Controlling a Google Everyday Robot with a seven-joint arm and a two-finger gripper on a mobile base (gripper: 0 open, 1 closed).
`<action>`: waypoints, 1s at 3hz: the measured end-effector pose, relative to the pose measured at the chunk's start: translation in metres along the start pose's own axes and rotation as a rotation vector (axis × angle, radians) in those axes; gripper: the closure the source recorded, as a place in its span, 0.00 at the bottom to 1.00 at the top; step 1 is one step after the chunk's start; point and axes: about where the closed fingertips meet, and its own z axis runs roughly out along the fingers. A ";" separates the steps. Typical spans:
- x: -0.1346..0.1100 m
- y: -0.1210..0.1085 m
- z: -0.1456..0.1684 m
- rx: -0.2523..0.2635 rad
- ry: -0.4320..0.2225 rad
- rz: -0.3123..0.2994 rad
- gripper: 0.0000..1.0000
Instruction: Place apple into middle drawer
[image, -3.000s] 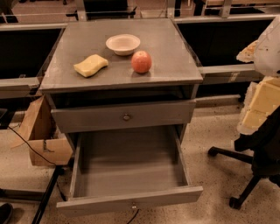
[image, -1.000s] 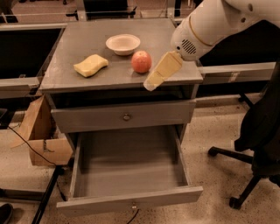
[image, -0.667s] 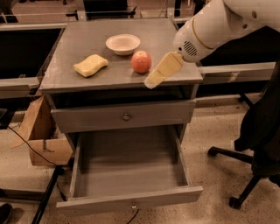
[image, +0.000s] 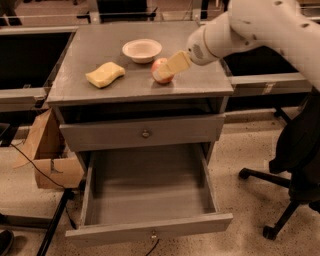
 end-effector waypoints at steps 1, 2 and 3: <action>-0.021 -0.017 0.054 0.010 -0.025 0.034 0.00; -0.028 -0.018 0.095 -0.011 -0.019 0.057 0.00; -0.021 -0.017 0.118 -0.031 -0.008 0.092 0.18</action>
Offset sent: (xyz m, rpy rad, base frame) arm 0.1138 0.0757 -0.0570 0.0726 0.0475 -0.0272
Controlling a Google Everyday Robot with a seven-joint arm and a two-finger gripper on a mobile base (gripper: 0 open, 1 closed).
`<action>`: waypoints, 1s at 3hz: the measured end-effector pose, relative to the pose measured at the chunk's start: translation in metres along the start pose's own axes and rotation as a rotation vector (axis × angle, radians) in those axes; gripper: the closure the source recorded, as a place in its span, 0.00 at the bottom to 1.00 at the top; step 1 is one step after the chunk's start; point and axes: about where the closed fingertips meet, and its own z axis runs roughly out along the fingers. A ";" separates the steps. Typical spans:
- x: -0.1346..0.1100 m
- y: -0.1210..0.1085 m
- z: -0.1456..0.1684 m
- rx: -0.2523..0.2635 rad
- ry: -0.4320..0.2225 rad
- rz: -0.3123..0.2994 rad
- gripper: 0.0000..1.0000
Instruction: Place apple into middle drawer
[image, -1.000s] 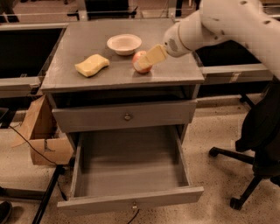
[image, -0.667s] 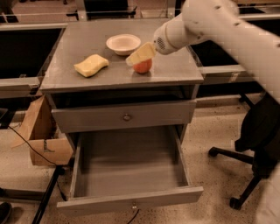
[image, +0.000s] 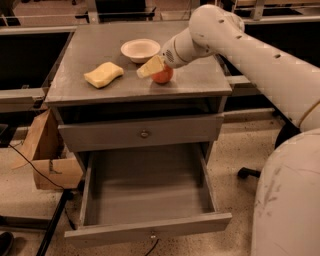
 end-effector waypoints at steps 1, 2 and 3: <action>0.010 0.002 0.013 -0.018 0.015 0.025 0.41; 0.023 0.002 0.017 -0.035 0.032 0.047 0.66; 0.020 0.002 0.014 -0.036 0.031 0.048 0.89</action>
Offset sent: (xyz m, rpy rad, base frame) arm -0.0068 -0.0099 -0.0368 0.0311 0.0931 -0.0121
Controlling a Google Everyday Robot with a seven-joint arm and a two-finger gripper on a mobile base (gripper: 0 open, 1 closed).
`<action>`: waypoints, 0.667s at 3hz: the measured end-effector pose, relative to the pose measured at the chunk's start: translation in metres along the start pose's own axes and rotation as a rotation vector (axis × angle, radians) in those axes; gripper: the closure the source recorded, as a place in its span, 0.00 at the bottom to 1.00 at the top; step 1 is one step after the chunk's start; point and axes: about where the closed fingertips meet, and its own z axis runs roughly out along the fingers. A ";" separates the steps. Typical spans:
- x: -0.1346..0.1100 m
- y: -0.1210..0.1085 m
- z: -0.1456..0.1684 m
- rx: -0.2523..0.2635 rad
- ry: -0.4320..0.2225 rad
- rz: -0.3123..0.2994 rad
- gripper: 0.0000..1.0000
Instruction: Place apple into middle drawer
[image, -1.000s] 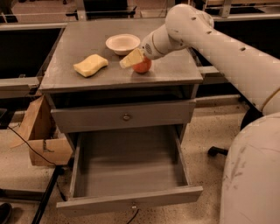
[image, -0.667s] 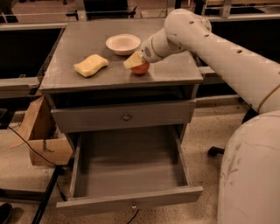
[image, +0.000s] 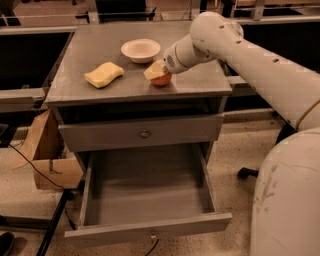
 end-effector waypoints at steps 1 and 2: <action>-0.003 0.011 -0.039 0.009 -0.056 -0.030 1.00; 0.007 0.036 -0.096 0.015 -0.100 -0.071 1.00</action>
Offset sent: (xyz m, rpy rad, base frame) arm -0.1503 -0.0553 0.0970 0.0258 -0.1877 0.0508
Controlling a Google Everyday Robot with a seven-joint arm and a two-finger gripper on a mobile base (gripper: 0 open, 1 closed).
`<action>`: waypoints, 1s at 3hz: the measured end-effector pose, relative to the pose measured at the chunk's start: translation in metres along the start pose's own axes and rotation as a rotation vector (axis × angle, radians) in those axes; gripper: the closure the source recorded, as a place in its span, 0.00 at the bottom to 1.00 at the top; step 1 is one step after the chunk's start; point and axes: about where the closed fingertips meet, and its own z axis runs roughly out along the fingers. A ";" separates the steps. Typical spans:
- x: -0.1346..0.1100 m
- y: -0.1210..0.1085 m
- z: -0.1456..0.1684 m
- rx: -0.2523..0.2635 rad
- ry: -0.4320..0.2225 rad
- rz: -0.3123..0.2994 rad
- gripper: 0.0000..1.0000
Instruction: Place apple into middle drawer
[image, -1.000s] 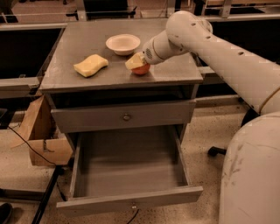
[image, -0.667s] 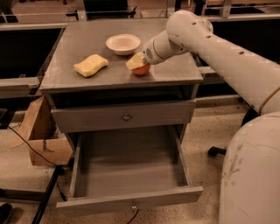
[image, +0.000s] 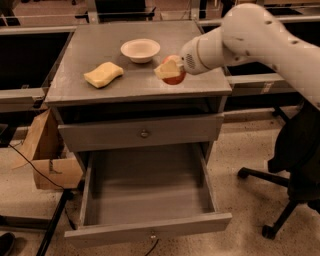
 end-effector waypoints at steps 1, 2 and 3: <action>0.012 0.029 -0.043 -0.027 0.005 -0.027 1.00; 0.040 0.066 -0.028 -0.126 0.051 -0.053 1.00; 0.089 0.103 0.019 -0.229 0.092 -0.073 1.00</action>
Offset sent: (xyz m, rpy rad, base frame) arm -0.1070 0.0392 -0.0779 -0.0300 0.1614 0.2568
